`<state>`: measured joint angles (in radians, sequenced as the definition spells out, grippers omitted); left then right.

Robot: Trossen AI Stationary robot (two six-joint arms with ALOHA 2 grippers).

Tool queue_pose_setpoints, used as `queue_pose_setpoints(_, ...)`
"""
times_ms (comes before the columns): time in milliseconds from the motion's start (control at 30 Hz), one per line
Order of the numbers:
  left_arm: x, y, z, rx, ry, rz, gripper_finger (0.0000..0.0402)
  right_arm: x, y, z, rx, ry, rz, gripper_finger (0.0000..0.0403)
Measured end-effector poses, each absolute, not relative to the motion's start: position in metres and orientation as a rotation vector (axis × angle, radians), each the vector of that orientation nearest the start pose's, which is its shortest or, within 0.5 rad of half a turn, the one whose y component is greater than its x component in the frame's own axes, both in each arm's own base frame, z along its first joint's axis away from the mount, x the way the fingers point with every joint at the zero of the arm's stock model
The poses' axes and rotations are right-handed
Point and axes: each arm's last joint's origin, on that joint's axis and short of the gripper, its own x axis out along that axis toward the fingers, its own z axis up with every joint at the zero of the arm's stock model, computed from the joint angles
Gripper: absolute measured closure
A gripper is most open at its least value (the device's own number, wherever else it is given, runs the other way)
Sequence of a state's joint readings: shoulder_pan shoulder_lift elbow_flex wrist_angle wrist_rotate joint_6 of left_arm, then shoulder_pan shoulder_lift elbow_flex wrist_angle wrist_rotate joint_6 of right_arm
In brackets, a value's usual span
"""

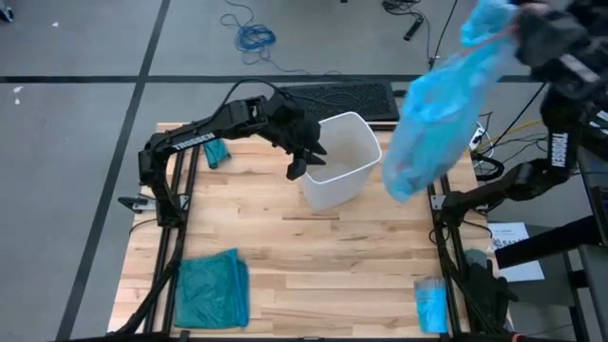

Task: Place trash/remove bag and relplace
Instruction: Close the blue trash bag

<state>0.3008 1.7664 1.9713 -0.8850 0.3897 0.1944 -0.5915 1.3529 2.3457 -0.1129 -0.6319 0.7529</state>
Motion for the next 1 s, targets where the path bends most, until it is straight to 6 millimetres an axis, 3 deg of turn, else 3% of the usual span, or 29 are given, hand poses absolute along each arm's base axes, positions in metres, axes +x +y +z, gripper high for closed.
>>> queue_pose_setpoints(267,0.356,0.1,0.407,-0.026,0.687,-0.117,0.027,0.104,-0.053,0.655,0.265,-0.498,0.173,0.0403)
queue_pose_setpoints(500,0.353,0.099,0.404,-0.043,0.733,-0.122,0.027,0.123,-0.069,0.629,0.328,-0.293,0.0,0.0403)
queue_pose_setpoints(767,0.352,0.101,0.404,-0.034,0.737,-0.119,0.027,0.123,-0.069,0.624,0.3,-0.256,-0.018,0.0403)
queue_pose_setpoints(1000,0.343,0.108,0.399,-0.064,0.81,-0.103,0.027,0.128,-0.073,0.603,0.356,-0.121,-0.077,0.0403)
